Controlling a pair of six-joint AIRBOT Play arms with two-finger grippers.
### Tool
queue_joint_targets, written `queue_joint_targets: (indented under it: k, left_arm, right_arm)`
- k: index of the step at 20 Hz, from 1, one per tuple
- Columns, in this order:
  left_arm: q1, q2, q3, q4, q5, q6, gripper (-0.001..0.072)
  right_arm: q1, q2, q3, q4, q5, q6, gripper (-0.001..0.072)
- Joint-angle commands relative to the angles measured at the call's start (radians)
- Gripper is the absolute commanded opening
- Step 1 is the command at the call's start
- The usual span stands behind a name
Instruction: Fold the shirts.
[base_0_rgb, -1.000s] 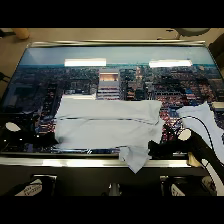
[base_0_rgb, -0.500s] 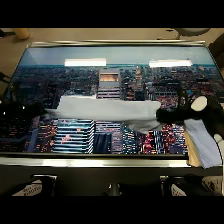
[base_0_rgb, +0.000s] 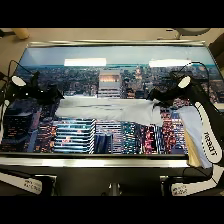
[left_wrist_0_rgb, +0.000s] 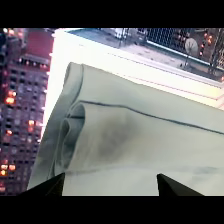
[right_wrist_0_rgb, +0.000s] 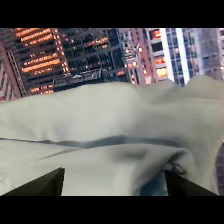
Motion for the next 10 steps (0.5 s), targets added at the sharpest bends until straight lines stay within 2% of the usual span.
queue_joint_targets:
  k: [1, 2, 4, 8, 10]
  left_arm:
    - [0.027, -0.02, 0.053, -0.003, -0.055, 0.036, 0.0694]
    - [0.035, -0.003, 0.056, -0.003, -0.09, 0.045, 0.0688]
    - [0.035, 0.037, 0.056, -0.003, -0.129, 0.047, 0.0688]
    - [-0.01, 0.132, 0.056, -0.003, -0.139, 0.046, 0.0688]
    - [-0.043, 0.172, 0.056, -0.003, -0.139, 0.046, 0.0687]
  right_arm:
    - [-0.023, -0.025, 0.029, -0.14, 0.164, -0.059, 0.0714]
    - [-0.036, -0.026, 0.022, -0.209, 0.24, -0.045, 0.0716]
    - [-0.043, -0.032, -0.016, -0.216, 0.287, -0.051, 0.0717]
    - [-0.012, -0.051, -0.088, -0.153, 0.207, -0.048, 0.0715]
    - [0.008, -0.074, -0.088, -0.142, 0.203, -0.024, 0.0686]
